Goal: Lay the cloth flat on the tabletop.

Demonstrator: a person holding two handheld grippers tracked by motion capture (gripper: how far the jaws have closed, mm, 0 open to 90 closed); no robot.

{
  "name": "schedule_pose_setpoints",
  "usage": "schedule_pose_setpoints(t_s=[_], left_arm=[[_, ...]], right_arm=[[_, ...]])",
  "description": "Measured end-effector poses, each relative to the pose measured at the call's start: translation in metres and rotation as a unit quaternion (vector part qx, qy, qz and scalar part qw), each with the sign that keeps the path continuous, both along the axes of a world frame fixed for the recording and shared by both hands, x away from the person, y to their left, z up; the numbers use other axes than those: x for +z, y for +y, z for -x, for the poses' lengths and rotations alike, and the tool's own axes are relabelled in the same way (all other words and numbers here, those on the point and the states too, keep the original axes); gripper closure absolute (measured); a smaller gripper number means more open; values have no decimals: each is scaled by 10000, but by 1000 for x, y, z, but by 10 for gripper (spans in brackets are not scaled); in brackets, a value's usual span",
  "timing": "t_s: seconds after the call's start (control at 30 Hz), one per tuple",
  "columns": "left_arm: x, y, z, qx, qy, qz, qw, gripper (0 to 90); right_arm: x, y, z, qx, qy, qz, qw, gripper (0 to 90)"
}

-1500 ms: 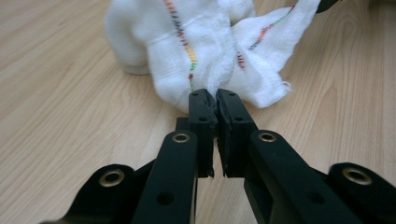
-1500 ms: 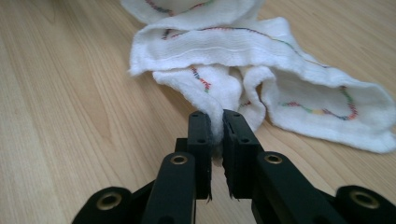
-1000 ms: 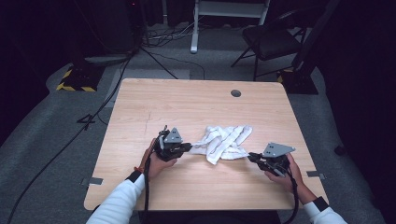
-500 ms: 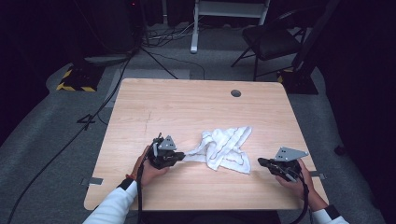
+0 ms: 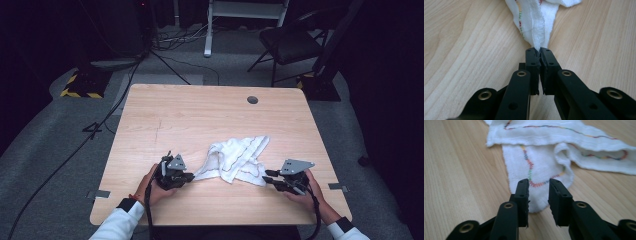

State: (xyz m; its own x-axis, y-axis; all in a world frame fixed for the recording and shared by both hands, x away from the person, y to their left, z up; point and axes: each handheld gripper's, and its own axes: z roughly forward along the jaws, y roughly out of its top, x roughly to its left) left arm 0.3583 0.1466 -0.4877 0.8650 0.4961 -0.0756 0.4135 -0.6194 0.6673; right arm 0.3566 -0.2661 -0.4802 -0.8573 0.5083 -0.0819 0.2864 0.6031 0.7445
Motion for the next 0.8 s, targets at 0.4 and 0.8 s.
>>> schedule_pose_setpoints(t_s=[0.4, 0.8], left_arm=[[-1, -1, -1, -80, 82, 42, 9999, 834], [-3, 0, 4, -66, 190, -21, 9998, 847]], right_arm=[[-15, 9, -8, 130, 175, 135, 9997, 730], [-10, -6, 3, 152, 128, 424, 9989, 862]])
